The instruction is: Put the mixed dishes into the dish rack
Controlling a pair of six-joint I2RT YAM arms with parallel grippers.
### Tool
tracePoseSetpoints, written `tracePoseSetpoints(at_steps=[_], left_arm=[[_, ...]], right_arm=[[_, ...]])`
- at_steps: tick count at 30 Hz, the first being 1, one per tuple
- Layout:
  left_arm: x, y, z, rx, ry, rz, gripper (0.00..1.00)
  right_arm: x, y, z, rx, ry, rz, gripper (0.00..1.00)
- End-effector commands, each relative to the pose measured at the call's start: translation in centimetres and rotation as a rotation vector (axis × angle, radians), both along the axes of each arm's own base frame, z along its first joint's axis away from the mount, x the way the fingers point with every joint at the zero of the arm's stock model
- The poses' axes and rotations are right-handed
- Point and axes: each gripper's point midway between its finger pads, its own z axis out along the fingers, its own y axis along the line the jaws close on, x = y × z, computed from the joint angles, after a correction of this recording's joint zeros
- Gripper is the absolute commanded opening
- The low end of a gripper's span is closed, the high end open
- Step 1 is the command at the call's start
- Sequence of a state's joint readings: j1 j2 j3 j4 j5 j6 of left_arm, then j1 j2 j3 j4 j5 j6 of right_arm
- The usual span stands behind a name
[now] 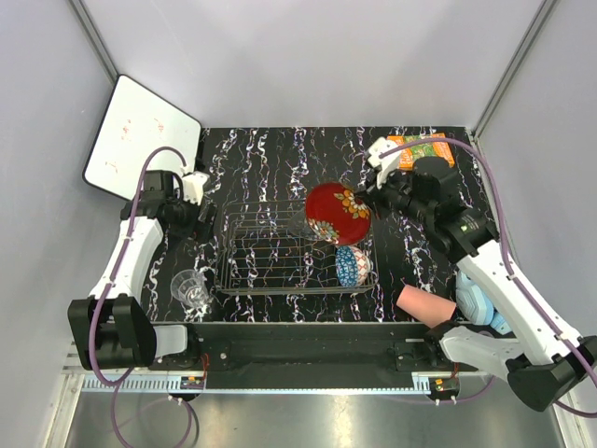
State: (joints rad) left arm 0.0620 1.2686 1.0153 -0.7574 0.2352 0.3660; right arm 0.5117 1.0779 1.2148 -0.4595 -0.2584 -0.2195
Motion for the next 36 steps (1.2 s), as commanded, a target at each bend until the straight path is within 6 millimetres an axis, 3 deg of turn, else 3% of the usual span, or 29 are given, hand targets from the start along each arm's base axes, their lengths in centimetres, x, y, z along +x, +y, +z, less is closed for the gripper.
tracePoseSetpoints(at_steps=[1,7,8,10,11,17,30,36], left_arm=[[1.1,0.1,2.1,-0.006,-0.07,0.012,0.99],[1.0,0.3,1.8,-0.001,-0.06,0.018,0.99],[1.0,0.3,1.7,0.0,-0.057,0.018,0.99],[1.1,0.2,1.8,-0.004,-0.06,0.019,0.99],[1.1,0.2,1.7,-0.006,-0.055,0.02,0.99],[1.2,0.0,1.4,-0.018,-0.045,0.019,0.99],[0.8,0.2,0.8,-0.017,-0.041,0.021,0.99],[0.8,0.2,0.7,-0.019,-0.041,0.021,0.99]], right_arm=[[-0.2,1.0,4.0,-0.042,-0.254,0.053,0.0],[-1.8,3.1,2.7,-0.221,-0.381,0.146,0.0],[-3.0,4.5,2.4,-0.251,-0.412,0.2,0.0],[-3.0,4.7,1.8,-0.367,-0.496,0.2,0.0],[-3.8,5.8,1.4,-0.407,-0.527,0.236,0.0],[-3.6,6.8,-0.4,-0.697,-0.704,0.232,0.0],[-3.3,8.3,-2.6,-0.753,-0.739,0.252,0.0],[-4.1,8.9,-3.8,-0.749,-0.717,0.3,0.0]])
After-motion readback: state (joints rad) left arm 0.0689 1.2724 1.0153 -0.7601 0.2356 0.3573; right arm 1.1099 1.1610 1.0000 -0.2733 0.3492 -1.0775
